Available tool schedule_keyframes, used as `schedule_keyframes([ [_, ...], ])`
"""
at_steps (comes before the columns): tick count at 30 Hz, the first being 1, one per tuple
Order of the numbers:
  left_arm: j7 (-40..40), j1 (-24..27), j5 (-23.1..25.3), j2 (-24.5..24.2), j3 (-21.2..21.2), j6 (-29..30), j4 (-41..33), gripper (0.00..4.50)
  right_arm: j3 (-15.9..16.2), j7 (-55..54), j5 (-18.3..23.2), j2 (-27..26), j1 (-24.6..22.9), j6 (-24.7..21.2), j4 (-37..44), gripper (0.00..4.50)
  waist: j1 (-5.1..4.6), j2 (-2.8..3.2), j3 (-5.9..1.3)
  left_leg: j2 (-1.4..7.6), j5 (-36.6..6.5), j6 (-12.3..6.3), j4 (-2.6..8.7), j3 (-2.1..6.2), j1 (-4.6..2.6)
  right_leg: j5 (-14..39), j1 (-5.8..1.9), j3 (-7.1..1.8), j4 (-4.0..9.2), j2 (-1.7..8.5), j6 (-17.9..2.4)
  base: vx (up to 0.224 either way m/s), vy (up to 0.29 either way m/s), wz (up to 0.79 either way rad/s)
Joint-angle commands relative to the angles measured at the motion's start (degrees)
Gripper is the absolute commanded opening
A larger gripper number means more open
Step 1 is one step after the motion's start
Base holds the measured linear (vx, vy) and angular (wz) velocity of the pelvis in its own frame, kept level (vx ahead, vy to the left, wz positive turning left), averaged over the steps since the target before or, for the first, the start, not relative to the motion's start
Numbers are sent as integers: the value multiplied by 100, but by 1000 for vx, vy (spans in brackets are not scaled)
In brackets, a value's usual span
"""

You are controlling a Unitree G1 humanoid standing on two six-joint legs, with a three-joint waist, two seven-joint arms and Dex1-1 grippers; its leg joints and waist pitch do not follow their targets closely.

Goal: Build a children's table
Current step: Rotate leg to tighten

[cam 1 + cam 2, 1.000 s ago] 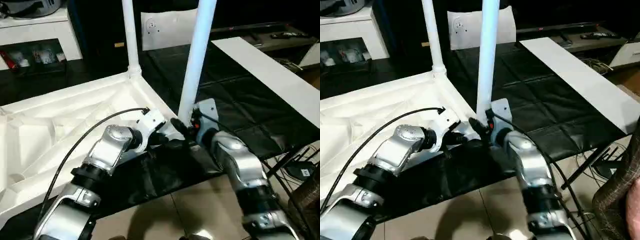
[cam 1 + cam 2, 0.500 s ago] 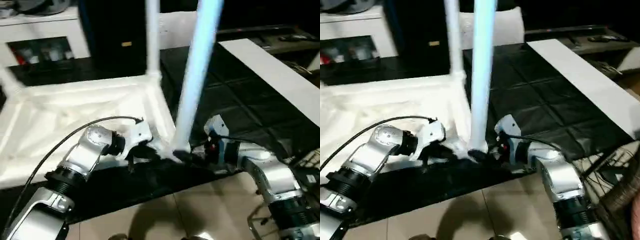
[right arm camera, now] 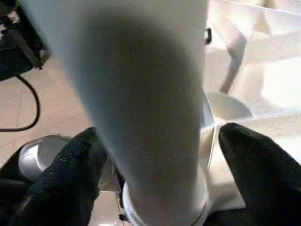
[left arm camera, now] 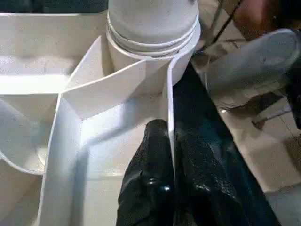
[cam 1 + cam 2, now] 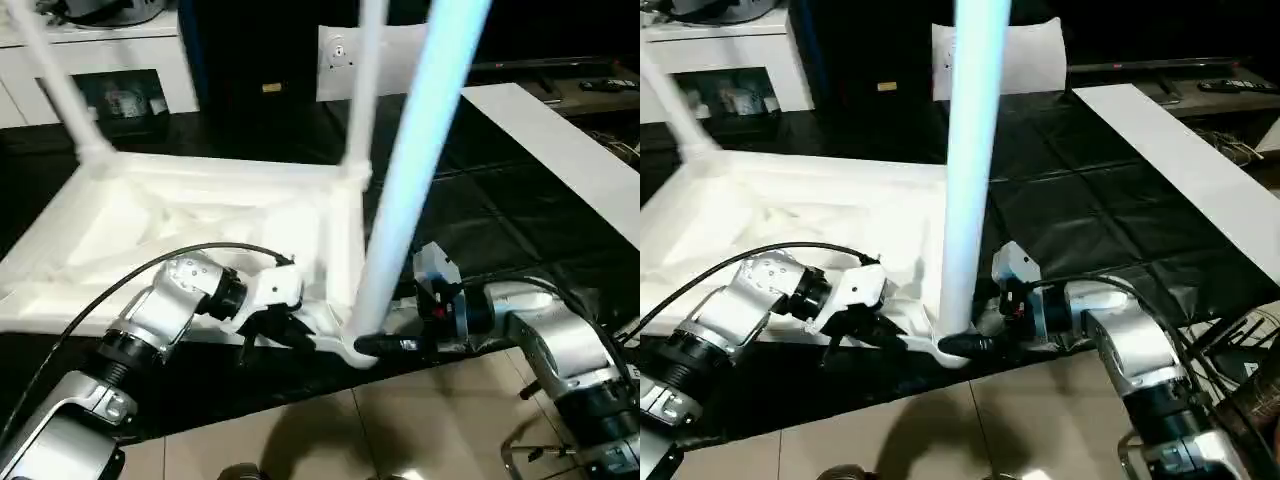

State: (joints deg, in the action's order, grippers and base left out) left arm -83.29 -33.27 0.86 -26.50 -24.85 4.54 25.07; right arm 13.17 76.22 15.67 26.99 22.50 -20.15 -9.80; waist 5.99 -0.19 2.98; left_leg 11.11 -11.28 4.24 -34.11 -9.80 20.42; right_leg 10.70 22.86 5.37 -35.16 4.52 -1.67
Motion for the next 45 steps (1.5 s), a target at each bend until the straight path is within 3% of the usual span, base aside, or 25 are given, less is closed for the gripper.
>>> schedule_keyframes([
  [1,-343,-160,-51,66,-172,-170,-111,0,75,169,87,74,76,-46,-46,370,-33,-37,-379,247,-712,-340,375,26,-29,1175,-327,-345,420,423,-1092,0,0,0],
  [4,-395,-166,-61,53,-189,-223,-89,0,110,305,129,115,93,-104,-52,364,-14,-49,-386,247,-644,-356,370,25,-24,1058,-325,-344,403,418,-1110,0,0,0],
  [6,-423,-172,-55,49,-196,-252,-72,0,116,373,138,135,99,-124,-49,331,-2,-52,-392,246,-605,-362,364,22,-22,1005,-329,-344,394,417,-1111,0,0,0],
  [10,-477,-188,-29,34,-225,-305,-39,0,112,455,173,159,107,-160,-37,315,2,-52,-389,237,-625,-366,360,20,-12,1059,-333,-339,403,414,-1092,0,0,0],
  [11,-500,-187,-26,28,-247,-325,-34,0,123,483,207,169,104,-179,-24,287,6,-50,-394,239,-605,-359,361,27,-11,1067,-336,-338,400,417,-1077,0,0,0],
  [14,-513,-192,-25,37,-262,-347,-15,0,142,509,232,176,107,-195,-22,279,6,-51,-393,241,-599,-360,360,23,-17,1065,-330,-336,400,410,-1083,0,0,0],
  [15,-520,-199,-20,45,-264,-360,-1,0,145,520,240,172,110,-210,-17,250,6,-42,-391,242,-615,-352,361,24,-18,1087,-326,-335,406,410,-1083,0,0,0],
  [20,-501,-213,-17,63,-259,-377,32,0,165,537,239,139,95,-253,8,216,8,-47,-389,240,-648,-325,364,25,-20,1115,-328,-335,407,411,-1081,0,0,0],
  [28,-304,-151,-65,100,-150,-222,-9,0,211,429,335,47,-25,-412,190,209,10,-57,-390,242,-633,-318,363,25,-24,1136,-325,-336,404,414,-1065,0,0,0],
  [31,229,-123,-104,256,92,196,0,0,126,-195,183,-223,-114,-366,225,209,0,-59,-379,234,-668,-263,369,29,-27,1296,-317,-335,423,419,-1009,0,0,0],
  [35,1054,-124,-142,514,443,759,18,0,-111,-1614,-174,-883,-24,-344,-44,208,-77,-67,-357,206,-852,-111,389,39,-20,1844,-313,-325,482,417,-821,0,0,0],
  [36,1082,-124,-139,521,452,776,17,0,-120,-1665,-186,-907,-18,-345,-58,203,-126,-65,-353,207,-866,-51,398,49,-12,1862,-305,-323,475,411,-816,0,0,0],
  [37,1485,-107,-118,664,579,1032,17,0,-255,-2343,-292,-1244,92,-524,-250,202,-193,-76,-347,189,-908,-4,420,75,41,2010,-351,-295,473,407,-738,0,0,0],
  [38,1604,-103,-108,709,612,1104,15,0,-292,-2514,-309,-1336,122,-575,-297,200,-256,-69,-351,180,-978,21,412,76,20,2187,-324,-287,516,411,-690,0,0,0],
  [42,2488,-151,-79,1107,892,1657,49,0,-458,-3388,-376,-1865,285,-825,-513,197,-405,-77,-372,166,-831,-56,373,63,34,1907,-329,-311,495,397,-800,0,0,0],
  [43,3014,-196,-13,1351,1024,1924,81,0,-522,-3944,-498,-2177,405,-936,-689,197,-434,-71,-368,162,-751,-84,367,54,34,1785,-315,-315,495,395,-866,0,0,0],
  [45,3014,-196,-13,1351,1024,1924,81,0,-522,-3944,-498,-2177,405,-936,-689,197,-454,-74,-378,144,-678,-127,355,51,44,1682,-334,-310,495,384,-900,0,0,0],
])
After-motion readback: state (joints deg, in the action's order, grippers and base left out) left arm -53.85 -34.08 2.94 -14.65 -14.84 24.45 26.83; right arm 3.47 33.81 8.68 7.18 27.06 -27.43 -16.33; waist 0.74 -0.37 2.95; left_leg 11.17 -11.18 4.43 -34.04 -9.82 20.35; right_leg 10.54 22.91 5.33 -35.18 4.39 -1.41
